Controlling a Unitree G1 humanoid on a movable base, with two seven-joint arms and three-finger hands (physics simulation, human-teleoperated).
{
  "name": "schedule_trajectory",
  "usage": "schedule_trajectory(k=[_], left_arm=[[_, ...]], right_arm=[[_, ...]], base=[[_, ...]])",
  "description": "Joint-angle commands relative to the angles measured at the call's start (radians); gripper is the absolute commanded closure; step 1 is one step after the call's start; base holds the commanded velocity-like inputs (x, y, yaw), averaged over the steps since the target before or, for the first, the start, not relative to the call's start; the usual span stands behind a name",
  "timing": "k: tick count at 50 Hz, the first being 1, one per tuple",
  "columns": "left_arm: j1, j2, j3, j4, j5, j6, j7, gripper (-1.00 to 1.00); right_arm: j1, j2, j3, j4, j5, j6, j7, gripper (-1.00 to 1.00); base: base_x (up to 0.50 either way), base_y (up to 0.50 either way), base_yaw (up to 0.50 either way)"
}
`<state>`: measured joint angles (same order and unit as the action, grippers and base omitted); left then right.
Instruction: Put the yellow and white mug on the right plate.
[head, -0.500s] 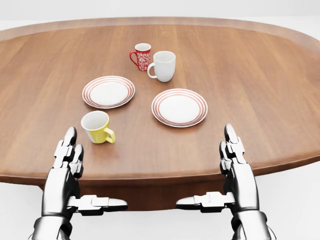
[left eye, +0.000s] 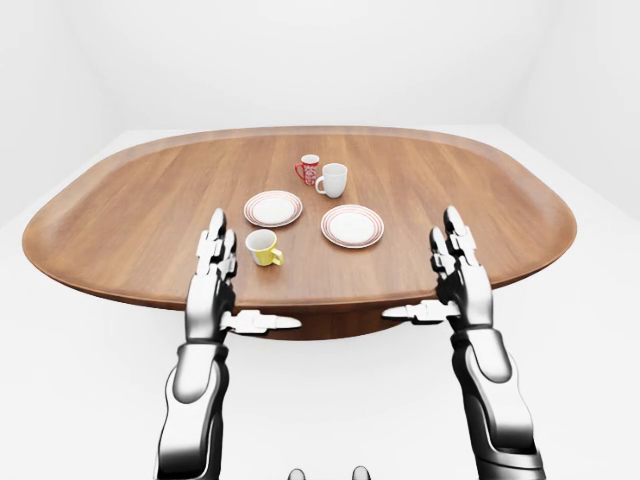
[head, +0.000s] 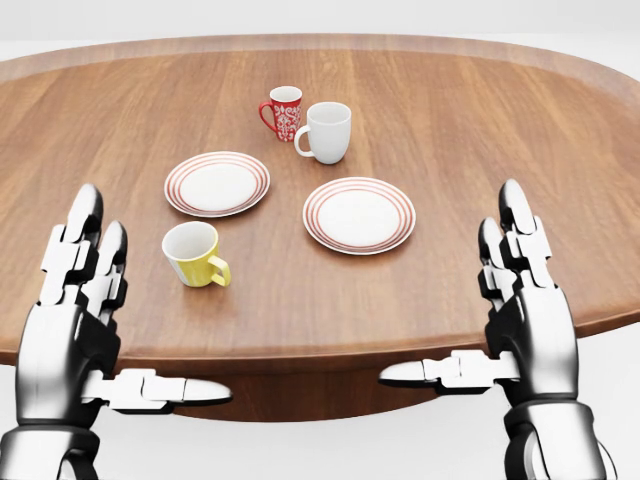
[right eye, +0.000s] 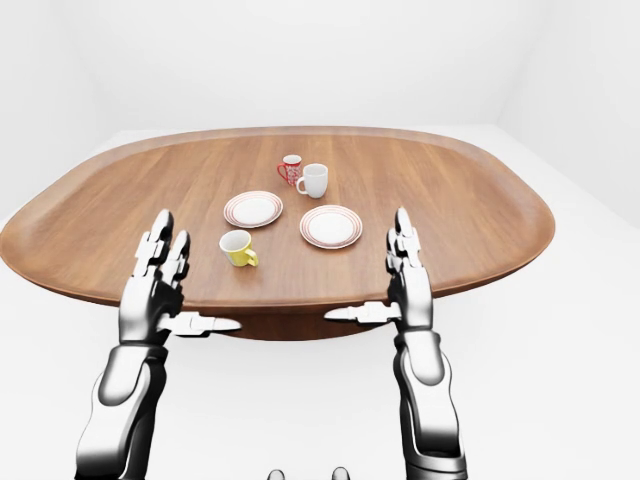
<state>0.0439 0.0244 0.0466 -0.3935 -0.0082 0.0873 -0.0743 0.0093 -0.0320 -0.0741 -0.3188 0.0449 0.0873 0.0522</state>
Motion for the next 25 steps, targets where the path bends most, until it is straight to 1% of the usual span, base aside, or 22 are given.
schedule_trajectory(k=[1, 9, 15, 25], left_arm=[[0.004, 0.003, 0.021, -0.156, -0.006, 0.0, -0.022, -1.0], [0.003, 0.004, 0.025, -0.171, 0.0, 0.0, -0.027, -1.0], [-0.003, 0.006, 0.035, -0.179, -0.003, 0.0, -0.029, -1.0], [-0.001, 0.006, 0.033, -0.184, 0.0, 0.0, -0.031, -1.0]], right_arm=[[-0.002, -0.006, -0.025, -0.154, 0.02, 0.0, 0.012, -1.0], [-0.01, -0.008, -0.043, -0.185, 0.014, 0.0, 0.001, -1.0], [-0.012, -0.011, -0.048, -0.226, 0.017, 0.0, 0.001, -1.0], [-0.008, -0.007, -0.039, -0.23, 0.012, 0.0, 0.005, -1.0]], base=[[0.0, 0.0, 0.0], [0.0, 0.0, 0.03], [0.0, 0.0, 0.5], [0.0, 0.0, 0.5]])
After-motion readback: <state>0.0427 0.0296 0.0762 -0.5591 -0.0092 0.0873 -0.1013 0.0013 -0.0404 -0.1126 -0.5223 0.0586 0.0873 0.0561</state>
